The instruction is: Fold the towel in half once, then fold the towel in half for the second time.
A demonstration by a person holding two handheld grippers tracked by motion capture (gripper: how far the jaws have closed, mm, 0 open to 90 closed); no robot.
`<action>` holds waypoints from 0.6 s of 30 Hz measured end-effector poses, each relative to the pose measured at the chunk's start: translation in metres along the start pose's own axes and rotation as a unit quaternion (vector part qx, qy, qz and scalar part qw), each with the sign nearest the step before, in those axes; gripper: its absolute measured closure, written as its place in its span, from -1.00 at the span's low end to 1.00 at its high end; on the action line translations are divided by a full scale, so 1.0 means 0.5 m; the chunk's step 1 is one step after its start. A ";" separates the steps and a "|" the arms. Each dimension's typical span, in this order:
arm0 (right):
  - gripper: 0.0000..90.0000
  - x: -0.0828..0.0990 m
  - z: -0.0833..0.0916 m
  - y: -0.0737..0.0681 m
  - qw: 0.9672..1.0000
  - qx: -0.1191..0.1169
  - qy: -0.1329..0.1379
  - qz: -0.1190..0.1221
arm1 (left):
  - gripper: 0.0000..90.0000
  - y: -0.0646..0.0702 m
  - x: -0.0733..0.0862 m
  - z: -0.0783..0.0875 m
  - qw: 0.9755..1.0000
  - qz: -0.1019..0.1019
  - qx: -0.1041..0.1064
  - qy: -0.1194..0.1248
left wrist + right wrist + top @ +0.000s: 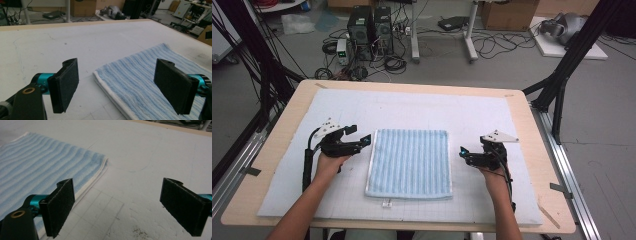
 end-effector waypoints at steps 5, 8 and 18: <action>-0.74 0.000 0.000 0.000 1.000 -0.003 0.000 -0.002 | -0.54 -0.002 0.002 -0.002 1.000 0.001 -0.003 -0.004; -0.74 0.001 0.000 0.005 1.000 -0.001 0.002 -0.010 | -0.54 -0.001 0.004 -0.002 1.000 0.000 -0.001 -0.013; -0.74 0.002 0.000 0.005 1.000 -0.003 0.000 -0.012 | -0.53 -0.005 0.012 -0.008 0.999 0.002 -0.009 -0.031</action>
Point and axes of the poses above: each handheld gripper's, and its own axes: z roughly backward along the jaws, x roughly out of its underside, y roughly to its right, the point moved 1 cm from there along -z, roughly forward along the jaws, and after that the axes turned 12 degrees about y, right-handed, at the moved point
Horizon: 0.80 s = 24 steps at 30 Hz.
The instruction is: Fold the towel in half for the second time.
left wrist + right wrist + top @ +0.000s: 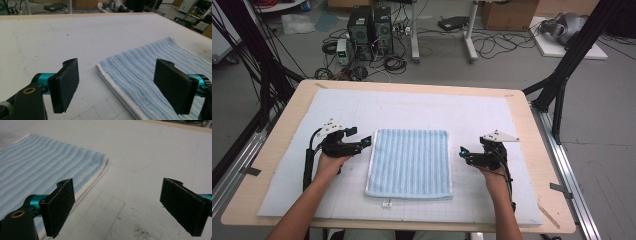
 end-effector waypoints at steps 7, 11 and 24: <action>-0.74 0.003 -0.002 0.000 1.000 -0.005 -0.003 -0.008 | -0.46 -0.008 -0.004 -0.008 1.000 0.002 -0.019 0.006; -0.74 0.002 0.000 0.000 1.000 -0.008 -0.001 -0.012 | -0.43 -0.014 -0.020 -0.027 1.000 0.001 -0.018 -0.010; -0.74 0.004 -0.003 0.001 1.000 -0.015 -0.003 -0.017 | -0.16 -0.033 0.002 -0.133 0.993 -0.010 -0.041 -0.112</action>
Point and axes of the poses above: each handheld gripper's, and its own axes: z roughly backward along the jaws, x roughly out of its underside, y roughly to its right, the point moved 1 cm from there along -z, roughly forward along the jaws, and after that the axes turned 12 degrees about y, right-handed, at the moved point
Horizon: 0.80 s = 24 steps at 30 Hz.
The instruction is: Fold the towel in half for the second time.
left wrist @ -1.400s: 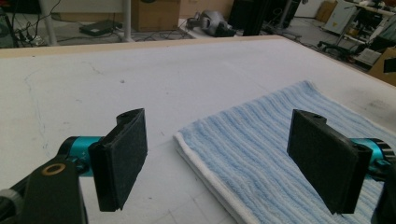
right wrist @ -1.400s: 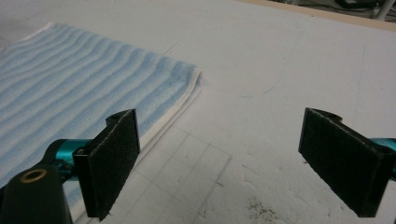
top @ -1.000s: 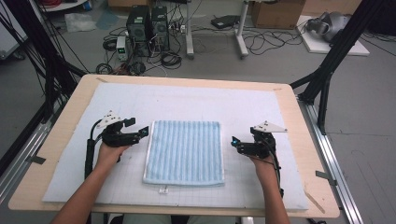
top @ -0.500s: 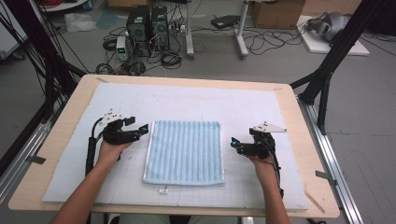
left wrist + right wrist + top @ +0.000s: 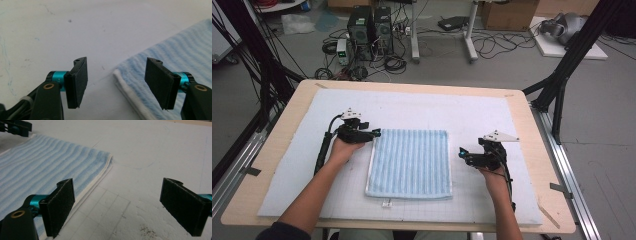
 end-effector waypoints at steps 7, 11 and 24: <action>-0.74 0.001 -0.002 0.000 1.000 -0.002 -0.001 -0.008 | -0.04 0.010 -0.001 -0.013 0.998 -0.043 -0.015 -0.035; -0.74 0.001 -0.004 -0.004 1.000 -0.003 -0.006 -0.005 | 0.13 0.014 -0.001 -0.012 0.998 -0.060 -0.008 -0.035; -0.75 -0.003 -0.022 -0.015 1.000 -0.018 -0.013 -0.001 | 0.90 0.022 0.001 -0.013 0.998 -0.046 0.029 -0.033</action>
Point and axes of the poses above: each handheld gripper's, and its own axes: z roughly backward along the jaws, x roughly out of its underside, y roughly to its right, the point moved 1 cm from there along -z, roughly forward along the jaws, and after that the axes turned 12 degrees about y, right-handed, at the moved point
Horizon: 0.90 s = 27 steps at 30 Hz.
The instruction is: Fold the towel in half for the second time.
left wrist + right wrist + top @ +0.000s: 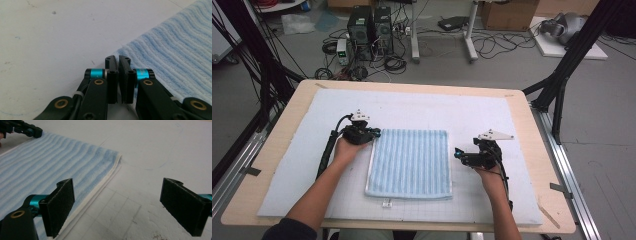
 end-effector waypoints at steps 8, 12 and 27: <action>-0.75 -0.019 -0.039 -0.006 1.000 -0.007 -0.007 0.009 | 0.90 -0.008 0.002 0.001 0.999 0.040 0.004 0.003; -0.75 -0.025 -0.078 0.004 1.000 -0.008 -0.027 0.006 | 0.90 -0.009 0.002 0.001 0.999 0.044 0.005 0.004; -0.15 -0.029 -0.194 0.018 0.996 -0.027 -0.083 0.004 | 0.90 -0.011 0.003 0.001 0.998 0.060 0.005 0.004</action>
Point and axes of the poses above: each handheld gripper's, and its own axes: z roughly backward along the jaws, x roughly out of its underside, y roughly to its right, the point moved 1 cm from there along -z, roughly forward along the jaws, and after that the axes turned 12 degrees about y, right-handed, at the moved point
